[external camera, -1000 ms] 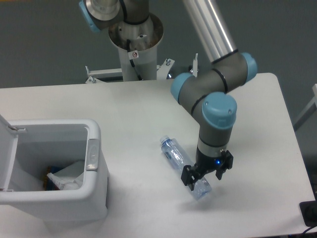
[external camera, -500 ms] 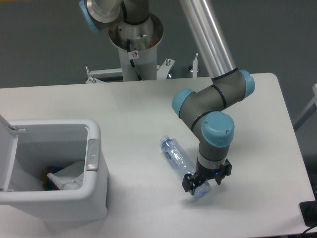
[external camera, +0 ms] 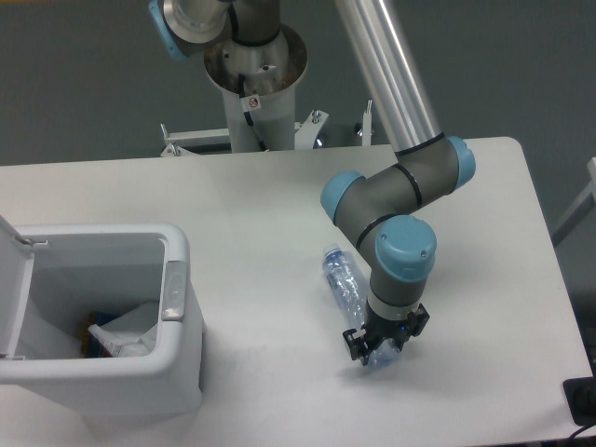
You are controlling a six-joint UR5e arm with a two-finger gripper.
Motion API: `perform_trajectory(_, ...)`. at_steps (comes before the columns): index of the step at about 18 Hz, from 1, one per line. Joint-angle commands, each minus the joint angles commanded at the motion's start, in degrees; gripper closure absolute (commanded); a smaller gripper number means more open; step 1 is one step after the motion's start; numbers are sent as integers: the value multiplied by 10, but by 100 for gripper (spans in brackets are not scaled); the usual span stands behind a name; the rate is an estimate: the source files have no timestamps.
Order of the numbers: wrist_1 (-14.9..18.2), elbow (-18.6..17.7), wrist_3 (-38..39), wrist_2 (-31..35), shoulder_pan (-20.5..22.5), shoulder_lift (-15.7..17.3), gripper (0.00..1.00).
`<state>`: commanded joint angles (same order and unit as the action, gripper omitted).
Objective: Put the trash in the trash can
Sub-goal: 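Lower the gripper and close it around the bottle's middle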
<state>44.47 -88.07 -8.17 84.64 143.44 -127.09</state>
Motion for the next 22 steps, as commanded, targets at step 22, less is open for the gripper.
perform_trajectory(22, 3, 56, 22, -38, 1, 68, 40)
